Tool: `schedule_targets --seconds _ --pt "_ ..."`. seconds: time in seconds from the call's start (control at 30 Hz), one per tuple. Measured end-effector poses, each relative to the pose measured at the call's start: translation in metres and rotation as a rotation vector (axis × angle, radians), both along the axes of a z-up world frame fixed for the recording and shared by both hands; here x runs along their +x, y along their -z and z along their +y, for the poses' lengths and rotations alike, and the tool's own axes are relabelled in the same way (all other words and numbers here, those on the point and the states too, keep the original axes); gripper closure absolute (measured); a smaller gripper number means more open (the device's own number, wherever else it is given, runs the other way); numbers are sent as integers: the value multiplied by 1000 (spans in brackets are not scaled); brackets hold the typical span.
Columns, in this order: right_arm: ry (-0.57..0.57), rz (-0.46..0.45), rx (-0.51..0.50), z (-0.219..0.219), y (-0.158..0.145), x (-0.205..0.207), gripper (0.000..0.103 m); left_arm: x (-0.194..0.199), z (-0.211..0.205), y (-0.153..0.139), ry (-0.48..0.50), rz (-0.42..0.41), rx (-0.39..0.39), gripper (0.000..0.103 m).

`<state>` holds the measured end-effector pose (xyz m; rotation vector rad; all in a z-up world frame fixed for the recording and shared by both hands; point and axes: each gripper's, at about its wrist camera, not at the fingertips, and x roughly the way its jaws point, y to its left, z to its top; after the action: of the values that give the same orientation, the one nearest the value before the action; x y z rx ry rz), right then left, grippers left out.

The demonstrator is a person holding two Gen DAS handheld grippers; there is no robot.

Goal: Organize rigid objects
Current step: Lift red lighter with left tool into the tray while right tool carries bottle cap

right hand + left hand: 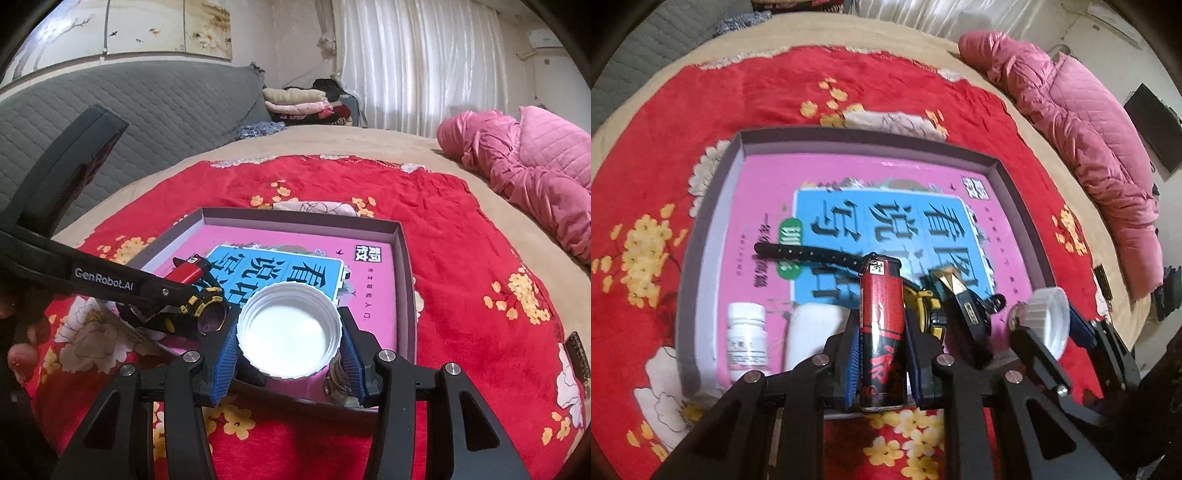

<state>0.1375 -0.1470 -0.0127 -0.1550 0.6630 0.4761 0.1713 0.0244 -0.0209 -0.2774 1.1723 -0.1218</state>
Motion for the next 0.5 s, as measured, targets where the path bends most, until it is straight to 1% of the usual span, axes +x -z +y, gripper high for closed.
schedule_targets --seconds 0.07,0.17,0.3,0.5 --pt "-7 -2 -11 2 2 1 52 2 -5 4 14 25 16 81" --pt "-12 -6 -16 4 3 4 52 0 -10 9 22 39 35 81" --pt "-10 -5 -12 4 3 5 52 0 -11 9 19 29 45 81" --pt "-12 -5 -13 5 4 6 52 0 -10 10 16 24 39 81"
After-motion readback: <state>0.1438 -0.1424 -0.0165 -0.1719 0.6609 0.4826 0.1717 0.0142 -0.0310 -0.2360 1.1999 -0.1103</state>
